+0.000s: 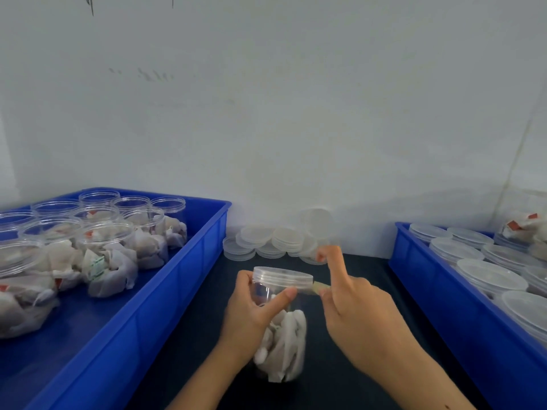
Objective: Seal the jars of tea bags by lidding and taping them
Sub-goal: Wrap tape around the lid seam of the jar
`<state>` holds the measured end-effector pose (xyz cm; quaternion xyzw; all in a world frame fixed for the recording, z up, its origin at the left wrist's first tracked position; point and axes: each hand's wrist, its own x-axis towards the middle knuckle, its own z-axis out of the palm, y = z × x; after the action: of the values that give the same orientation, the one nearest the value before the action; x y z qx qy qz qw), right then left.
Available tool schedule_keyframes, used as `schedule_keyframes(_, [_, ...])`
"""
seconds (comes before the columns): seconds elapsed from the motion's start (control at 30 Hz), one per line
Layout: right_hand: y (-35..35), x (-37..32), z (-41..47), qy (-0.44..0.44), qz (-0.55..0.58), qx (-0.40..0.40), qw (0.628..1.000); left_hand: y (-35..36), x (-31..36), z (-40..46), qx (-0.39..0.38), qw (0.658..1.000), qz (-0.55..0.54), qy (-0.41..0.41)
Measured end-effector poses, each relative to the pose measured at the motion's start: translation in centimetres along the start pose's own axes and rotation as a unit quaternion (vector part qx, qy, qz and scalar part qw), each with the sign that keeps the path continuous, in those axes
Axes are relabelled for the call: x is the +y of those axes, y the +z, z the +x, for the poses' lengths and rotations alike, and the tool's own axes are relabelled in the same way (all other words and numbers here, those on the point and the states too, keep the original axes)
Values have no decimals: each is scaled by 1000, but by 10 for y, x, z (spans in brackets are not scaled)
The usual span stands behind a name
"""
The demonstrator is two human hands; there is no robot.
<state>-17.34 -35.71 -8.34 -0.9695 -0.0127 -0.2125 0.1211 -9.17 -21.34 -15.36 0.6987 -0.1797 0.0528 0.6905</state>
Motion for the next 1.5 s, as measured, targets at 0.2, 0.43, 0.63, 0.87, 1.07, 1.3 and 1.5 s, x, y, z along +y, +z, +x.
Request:
schedule_keyframes(0.2, [0, 8, 3, 35, -19, -21, 999, 1, 2, -1, -20, 999, -23, -12])
schedule_keyframes(0.43, [3, 17, 6, 50, -26, -59, 997, 2, 1, -1, -36, 999, -40, -5])
schedule_keyframes(0.63, [11, 20, 8, 13, -57, -47, 997, 5, 0, -4, -37, 999, -36, -5])
schedule_keyframes(0.87, [13, 22, 10, 10, -23, -32, 999, 8, 4, -3, -23, 998, -55, -4])
schedule_keyframes(1.07, [25, 11, 5, 47, 11, -11, 999, 21, 14, -12, 58, 982, 172, 56])
schedule_keyframes(1.3, [23, 2, 3, 42, 64, -39, 996, 16, 17, -9, 51, 986, 161, -4])
schedule_keyframes(1.5, [8, 3, 4, 90, 208, -134, 965, 6, 11, -1, 76, 994, 63, -50])
